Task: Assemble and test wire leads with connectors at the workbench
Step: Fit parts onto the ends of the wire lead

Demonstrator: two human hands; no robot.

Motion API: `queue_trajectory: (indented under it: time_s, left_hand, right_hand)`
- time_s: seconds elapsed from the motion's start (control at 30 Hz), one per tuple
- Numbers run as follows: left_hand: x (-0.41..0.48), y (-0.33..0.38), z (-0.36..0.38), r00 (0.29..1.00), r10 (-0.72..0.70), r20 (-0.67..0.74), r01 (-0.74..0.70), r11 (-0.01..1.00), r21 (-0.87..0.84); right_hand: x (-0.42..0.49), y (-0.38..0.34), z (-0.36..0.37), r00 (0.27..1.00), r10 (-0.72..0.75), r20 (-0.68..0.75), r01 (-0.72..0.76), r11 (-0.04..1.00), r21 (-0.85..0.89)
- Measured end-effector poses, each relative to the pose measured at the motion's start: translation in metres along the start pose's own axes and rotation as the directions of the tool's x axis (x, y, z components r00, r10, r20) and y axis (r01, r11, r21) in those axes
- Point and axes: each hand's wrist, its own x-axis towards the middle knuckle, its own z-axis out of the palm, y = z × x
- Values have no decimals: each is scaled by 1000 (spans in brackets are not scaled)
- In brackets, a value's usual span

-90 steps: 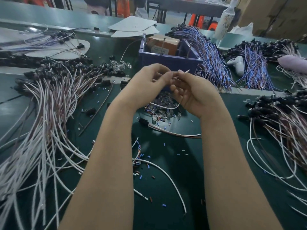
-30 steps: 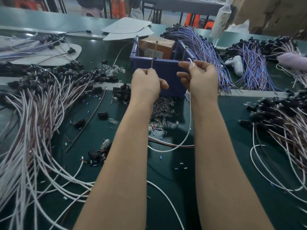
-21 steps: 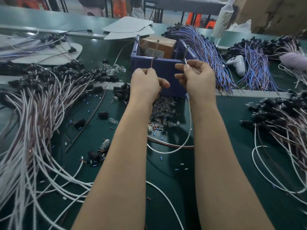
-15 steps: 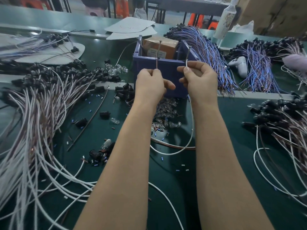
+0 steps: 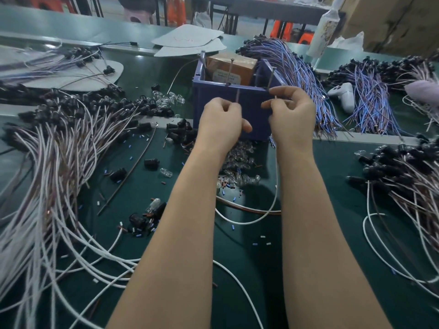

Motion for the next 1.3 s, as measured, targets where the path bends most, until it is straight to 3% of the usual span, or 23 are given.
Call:
queue_trajectory:
  time_s: [0.17, 0.27, 0.37, 0.43, 0.53, 0.63, 0.77, 0.93, 1.0, 1.13, 1.3]
  left_hand:
    - [-7, 8, 1, 967, 81, 243, -149, 950, 274]
    - [-10, 8, -2, 956, 92, 277, -187, 922, 340]
    - [-10, 8, -16, 956, 44, 290, -154, 917, 368]
    - [-7, 9, -26, 981, 47, 188, -118, 914, 388]
    - [-2, 11, -38, 974, 189, -126, -114, 886, 450]
    - [-3, 14, -44, 949, 232, -216, -107, 877, 469]
    - [-2, 10, -43, 946, 218, -241, -98, 897, 430]
    - [1, 8, -33, 967, 153, -204, -106, 969, 224]
    - [2, 6, -29, 966, 167, -199, -125, 970, 208]
    - [3, 2, -22, 965, 184, -188, -149, 971, 187]
    - [5, -2, -19, 971, 172, -164, -144, 974, 174]
  right_hand:
    - [0, -4, -5, 978, 51, 200, -91, 977, 194]
    - [-1, -2, -6, 984, 54, 168, -94, 966, 241]
    - [2, 1, -17, 986, 147, 75, -163, 941, 297]
    - [5, 2, -26, 987, 144, 70, -151, 983, 101]
    - [2, 0, -27, 940, 208, 272, -123, 946, -299]
    - [-2, -10, -21, 853, 347, 389, -146, 875, -461]
    - [-1, -19, -24, 889, 285, 357, -123, 902, -413]
    - [0, -27, -22, 979, 77, 187, -80, 997, 10]
    - [1, -24, -21, 993, 32, 112, -41, 996, 80]
    - [4, -11, -15, 1000, -13, -3, 13, 995, 97]
    - [3, 4, -5, 996, -62, -68, 61, 998, -15]
